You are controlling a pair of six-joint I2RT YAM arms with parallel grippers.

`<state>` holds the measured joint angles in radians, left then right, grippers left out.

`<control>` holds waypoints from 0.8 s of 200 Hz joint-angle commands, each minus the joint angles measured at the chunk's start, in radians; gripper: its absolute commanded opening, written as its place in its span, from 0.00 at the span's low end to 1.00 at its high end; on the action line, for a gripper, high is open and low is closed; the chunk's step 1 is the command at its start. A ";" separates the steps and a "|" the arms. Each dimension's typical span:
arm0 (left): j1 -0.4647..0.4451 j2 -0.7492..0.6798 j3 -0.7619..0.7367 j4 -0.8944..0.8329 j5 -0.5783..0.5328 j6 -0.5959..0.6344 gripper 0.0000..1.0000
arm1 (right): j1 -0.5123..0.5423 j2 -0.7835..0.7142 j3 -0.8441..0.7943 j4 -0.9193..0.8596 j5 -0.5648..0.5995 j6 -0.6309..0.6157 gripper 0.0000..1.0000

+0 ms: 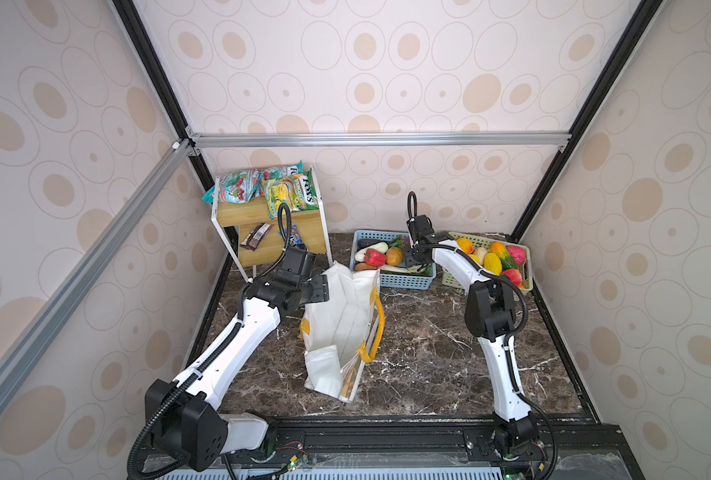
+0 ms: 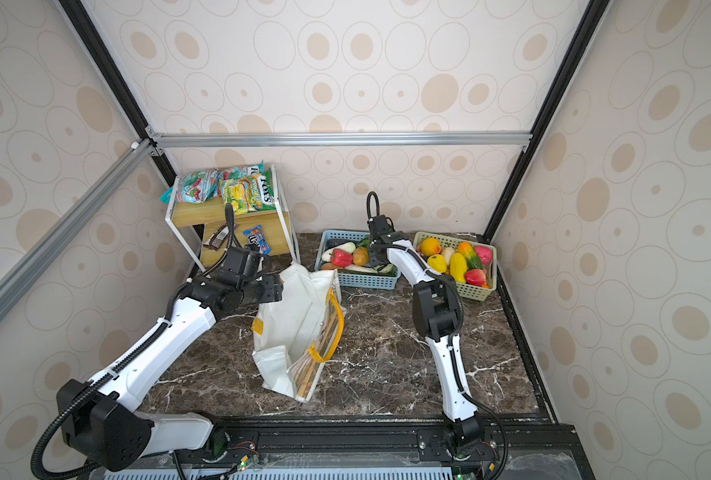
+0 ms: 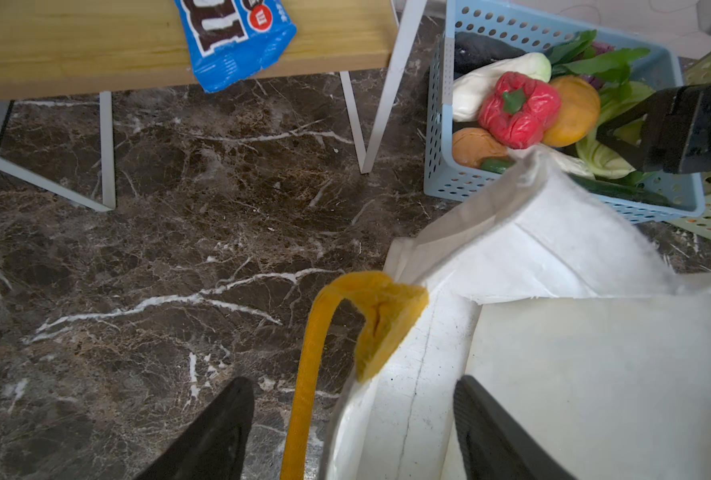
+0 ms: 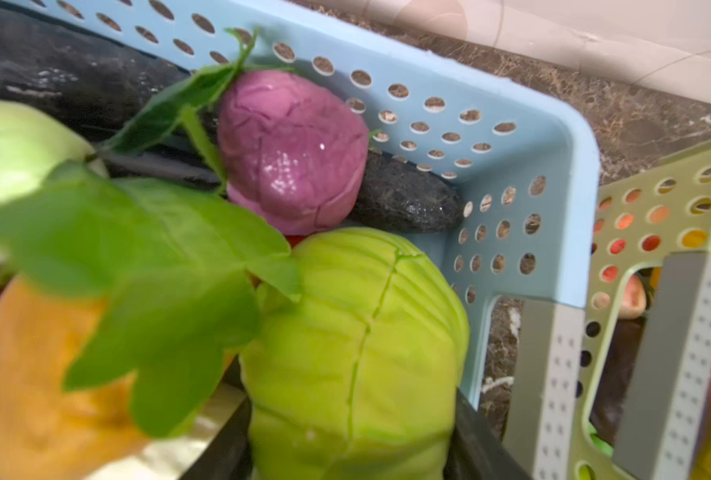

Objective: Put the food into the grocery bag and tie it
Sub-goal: 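Lift the bag upright with the left gripper while the right reaches into the blue basket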

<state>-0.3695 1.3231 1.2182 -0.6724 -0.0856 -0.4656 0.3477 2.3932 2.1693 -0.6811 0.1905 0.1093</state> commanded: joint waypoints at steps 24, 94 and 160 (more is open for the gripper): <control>0.024 0.003 0.061 -0.049 0.032 0.084 0.77 | 0.006 -0.113 -0.034 -0.029 -0.023 0.016 0.56; 0.042 -0.010 0.043 -0.070 0.046 0.111 0.78 | 0.007 -0.216 -0.090 -0.043 -0.036 0.038 0.53; 0.054 -0.049 -0.005 -0.054 0.098 0.122 0.78 | 0.009 -0.359 -0.175 -0.044 -0.094 0.061 0.52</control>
<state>-0.3248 1.3064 1.2270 -0.7124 -0.0151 -0.3725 0.3489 2.1193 2.0201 -0.7223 0.1253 0.1509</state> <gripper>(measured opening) 0.784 0.524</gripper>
